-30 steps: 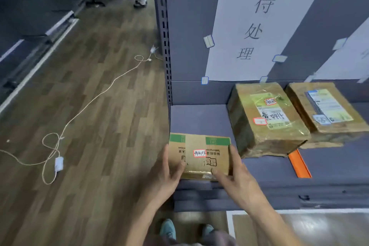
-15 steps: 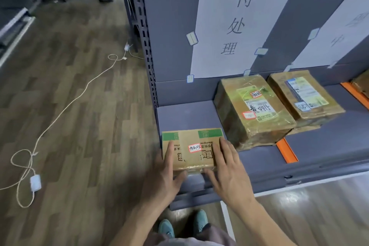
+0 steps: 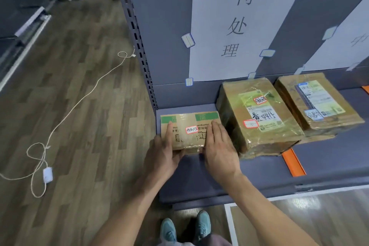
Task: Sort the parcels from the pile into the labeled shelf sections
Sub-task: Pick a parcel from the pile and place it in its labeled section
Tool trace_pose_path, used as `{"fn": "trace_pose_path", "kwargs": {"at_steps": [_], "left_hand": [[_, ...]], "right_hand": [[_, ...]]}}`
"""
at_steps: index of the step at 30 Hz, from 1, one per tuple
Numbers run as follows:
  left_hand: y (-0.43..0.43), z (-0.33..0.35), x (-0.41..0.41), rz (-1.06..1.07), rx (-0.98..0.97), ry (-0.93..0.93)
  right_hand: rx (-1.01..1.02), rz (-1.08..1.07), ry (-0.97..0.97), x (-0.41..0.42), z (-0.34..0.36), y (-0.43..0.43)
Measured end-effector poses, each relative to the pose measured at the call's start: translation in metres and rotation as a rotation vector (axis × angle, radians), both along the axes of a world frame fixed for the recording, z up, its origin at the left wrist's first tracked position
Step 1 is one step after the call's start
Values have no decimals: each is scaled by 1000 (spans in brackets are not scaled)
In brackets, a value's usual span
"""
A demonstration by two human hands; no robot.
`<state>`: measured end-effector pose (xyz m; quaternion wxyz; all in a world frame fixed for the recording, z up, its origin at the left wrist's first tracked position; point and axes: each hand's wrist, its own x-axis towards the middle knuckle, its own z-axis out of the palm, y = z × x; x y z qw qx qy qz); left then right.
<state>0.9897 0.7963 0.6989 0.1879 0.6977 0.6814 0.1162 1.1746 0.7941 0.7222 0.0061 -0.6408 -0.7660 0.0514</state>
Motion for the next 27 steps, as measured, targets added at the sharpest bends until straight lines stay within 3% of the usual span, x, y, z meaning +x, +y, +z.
{"fn": "trace_pose_path", "kwargs": {"at_steps": [4, 27], "left_hand": [[25, 1, 5, 33, -59, 57], [65, 0, 0, 112, -80, -49]], "right_hand": [[1, -17, -7, -1, -1, 26], [-14, -49, 64, -7, 2, 65]]}}
